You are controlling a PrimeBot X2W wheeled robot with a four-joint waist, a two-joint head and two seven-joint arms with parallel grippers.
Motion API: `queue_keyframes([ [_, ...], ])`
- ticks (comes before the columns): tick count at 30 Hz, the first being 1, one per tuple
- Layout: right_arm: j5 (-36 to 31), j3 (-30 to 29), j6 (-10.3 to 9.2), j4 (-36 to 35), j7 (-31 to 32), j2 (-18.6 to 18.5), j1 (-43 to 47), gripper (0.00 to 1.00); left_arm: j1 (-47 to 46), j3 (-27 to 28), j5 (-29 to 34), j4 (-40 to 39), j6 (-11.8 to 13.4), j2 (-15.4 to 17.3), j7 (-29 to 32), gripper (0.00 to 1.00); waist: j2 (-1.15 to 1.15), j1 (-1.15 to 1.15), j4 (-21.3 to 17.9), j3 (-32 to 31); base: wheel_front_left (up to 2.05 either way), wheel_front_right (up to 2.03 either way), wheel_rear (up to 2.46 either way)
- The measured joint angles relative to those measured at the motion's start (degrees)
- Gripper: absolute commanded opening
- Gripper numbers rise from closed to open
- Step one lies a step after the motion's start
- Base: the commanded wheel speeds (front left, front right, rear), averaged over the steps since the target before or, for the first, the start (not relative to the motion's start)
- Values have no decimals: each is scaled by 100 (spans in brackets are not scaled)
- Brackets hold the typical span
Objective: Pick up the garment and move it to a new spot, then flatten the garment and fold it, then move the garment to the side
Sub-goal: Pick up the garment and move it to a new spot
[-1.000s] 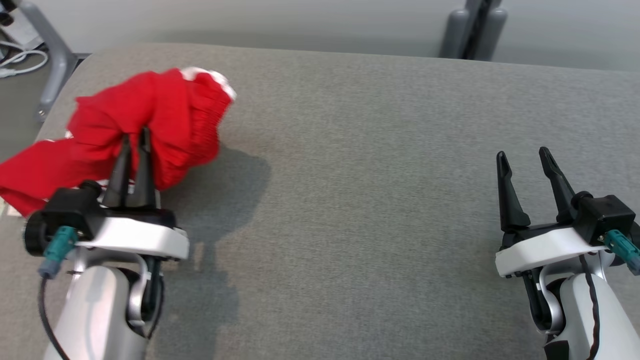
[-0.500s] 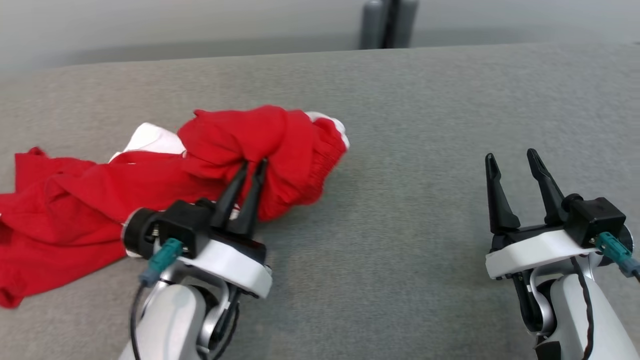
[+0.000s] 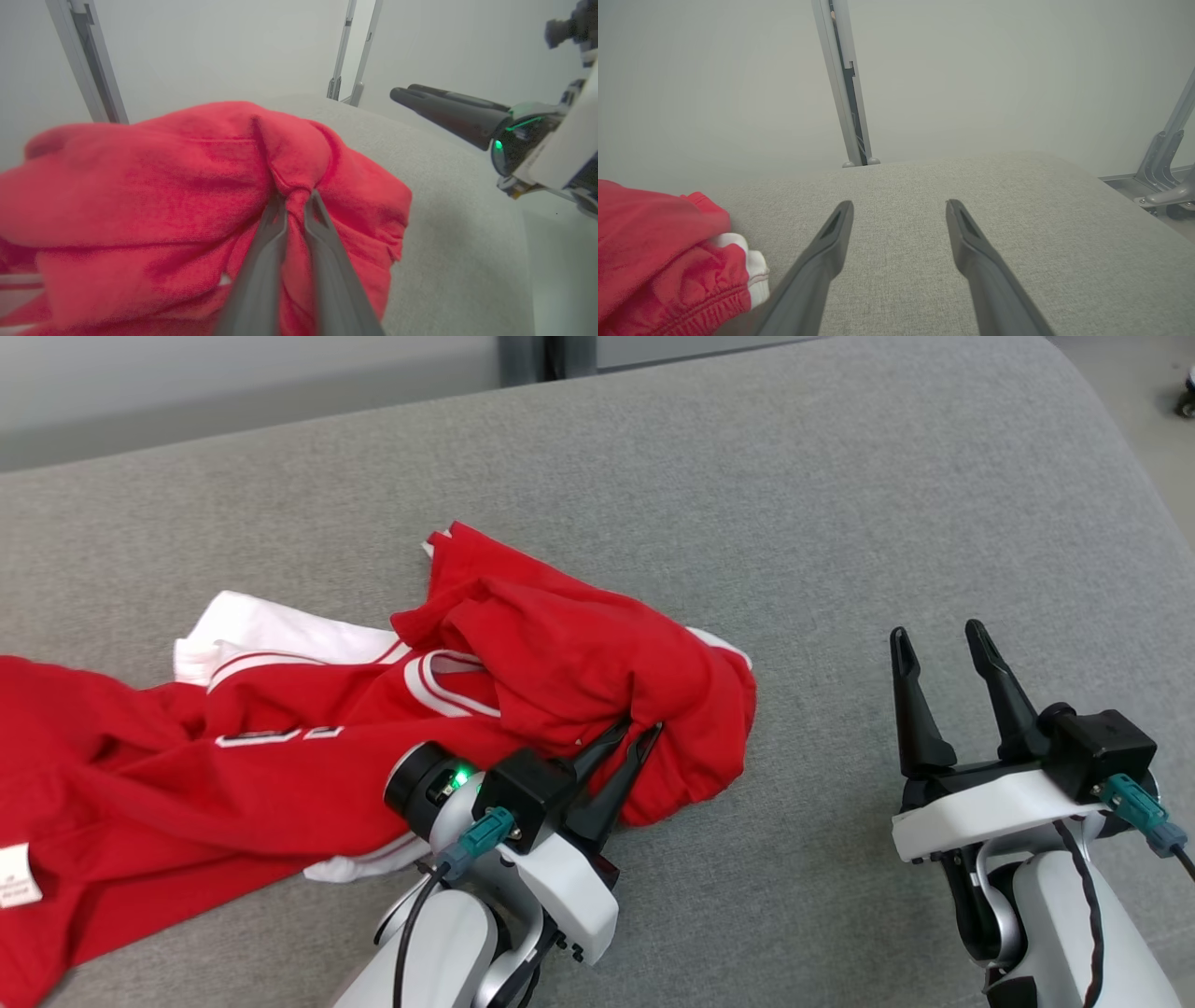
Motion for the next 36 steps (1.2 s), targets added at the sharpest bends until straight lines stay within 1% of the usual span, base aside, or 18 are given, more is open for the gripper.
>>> queue_keyframes([
  [5, 85, 48, 0, 35, -19, 0, -2, 100, -96, -148, -86, 617, -43, -23, 47, 0, 0, 0, -171, 142, 0, 0, 0],
  [6, 93, 52, 0, 35, -25, 1, -4, 100, -112, -168, -102, 713, -45, -32, 26, 30, 0, 0, -185, 161, 0, 0, 0],
  [7, 93, 49, 0, 35, -26, 1, -4, 100, -140, -176, -124, 790, -55, -42, -2, 77, 0, 0, -191, 172, 0, 0, 0],
  [8, 94, 40, 0, 34, -26, 1, -5, 100, -177, -183, -140, 847, -59, -49, -22, 100, 0, 0, -184, 174, 0, 0, 0],
  [15, 49, -45, 0, -20, -41, 1, 2, 100, -208, -207, -159, 772, 48, -76, -437, 100, 0, 0, 24, 83, 0, 0, 0],
  [19, -16, -116, 0, -68, -42, 4, 13, 100, -137, -34, -198, 498, 223, 35, -608, 100, 0, 0, 218, -18, 0, 0, 0],
  [22, -79, -174, 0, -118, -42, 5, 34, 100, -29, 224, -230, 233, 458, 166, -719, 100, 0, 0, 396, -96, 0, 0, 0],
  [28, -172, -244, 0, -155, -41, 8, 125, 100, 184, 928, -472, -122, 893, 456, -888, 100, 0, 0, 751, -269, 0, 0, 0],
  [34, -258, -293, 0, -175, -41, 5, 207, 100, 389, 1605, -711, -247, 1170, 771, -1022, 100, 0, 0, 1013, -435, 0, 0, 0],
  [36, -275, -328, 0, -186, -35, 5, 246, 100, 464, 1781, -746, -271, 1209, 854, -1065, 100, 0, 0, 1074, -480, 0, 0, 0],
])
